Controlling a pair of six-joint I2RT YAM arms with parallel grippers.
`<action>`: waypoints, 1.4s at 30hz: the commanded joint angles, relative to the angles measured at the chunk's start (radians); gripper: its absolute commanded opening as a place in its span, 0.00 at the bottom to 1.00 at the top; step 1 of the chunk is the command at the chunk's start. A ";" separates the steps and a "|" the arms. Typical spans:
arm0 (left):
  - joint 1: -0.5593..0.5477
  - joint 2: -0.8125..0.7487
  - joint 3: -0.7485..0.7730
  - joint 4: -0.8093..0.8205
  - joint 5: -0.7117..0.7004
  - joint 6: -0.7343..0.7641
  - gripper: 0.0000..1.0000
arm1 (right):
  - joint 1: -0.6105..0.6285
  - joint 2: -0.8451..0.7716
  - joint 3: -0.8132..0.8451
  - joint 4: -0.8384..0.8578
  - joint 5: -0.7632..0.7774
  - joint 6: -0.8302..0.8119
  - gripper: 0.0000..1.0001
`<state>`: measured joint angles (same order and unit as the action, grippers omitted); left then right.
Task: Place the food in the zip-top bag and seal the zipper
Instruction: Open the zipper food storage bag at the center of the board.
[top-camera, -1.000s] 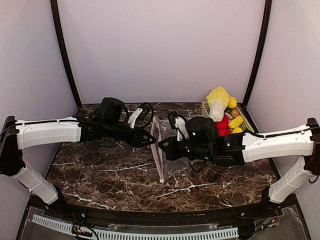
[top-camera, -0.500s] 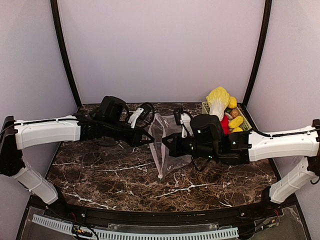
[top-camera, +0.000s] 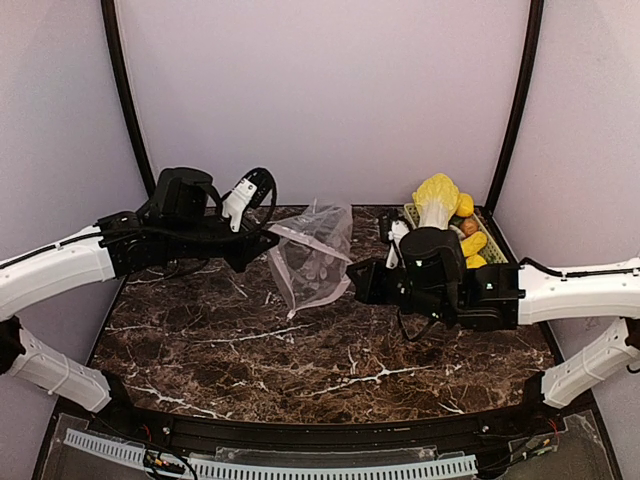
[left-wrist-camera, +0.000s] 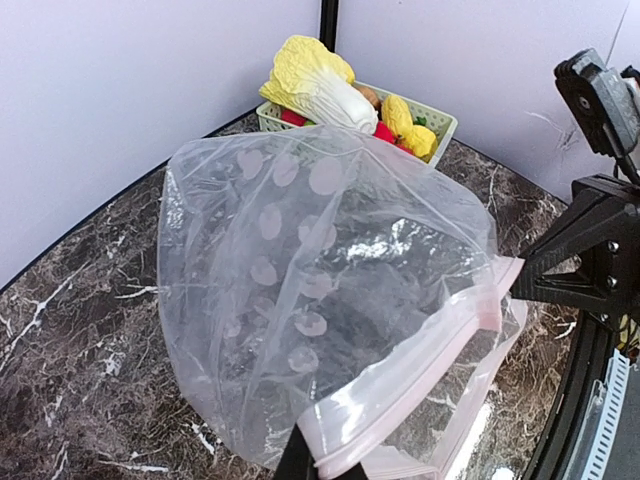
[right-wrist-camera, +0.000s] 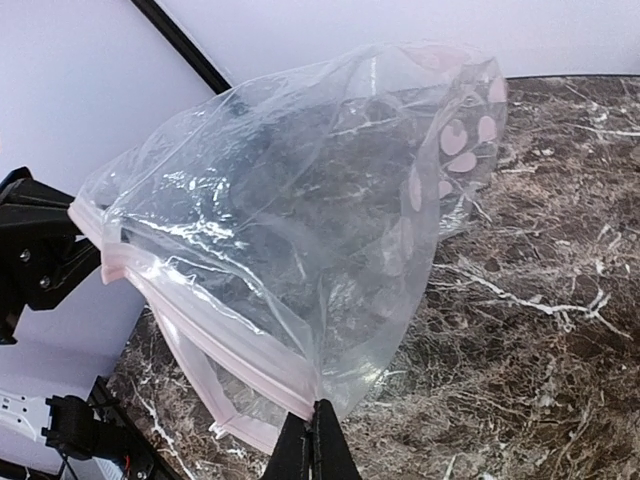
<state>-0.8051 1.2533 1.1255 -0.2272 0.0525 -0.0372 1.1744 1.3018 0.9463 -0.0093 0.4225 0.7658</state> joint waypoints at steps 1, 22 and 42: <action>0.013 0.029 0.045 -0.056 0.044 0.031 0.04 | -0.045 0.038 -0.060 -0.124 0.080 0.122 0.00; -0.109 0.221 0.099 -0.169 -0.036 0.054 0.27 | -0.103 0.120 -0.143 0.257 -0.284 0.078 0.00; -0.112 0.274 0.098 -0.153 0.100 0.010 0.68 | -0.103 0.075 -0.181 0.294 -0.191 0.274 0.00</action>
<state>-0.9127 1.5185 1.2121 -0.3691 0.1043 -0.0071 1.0729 1.4117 0.7860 0.2680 0.1703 0.9836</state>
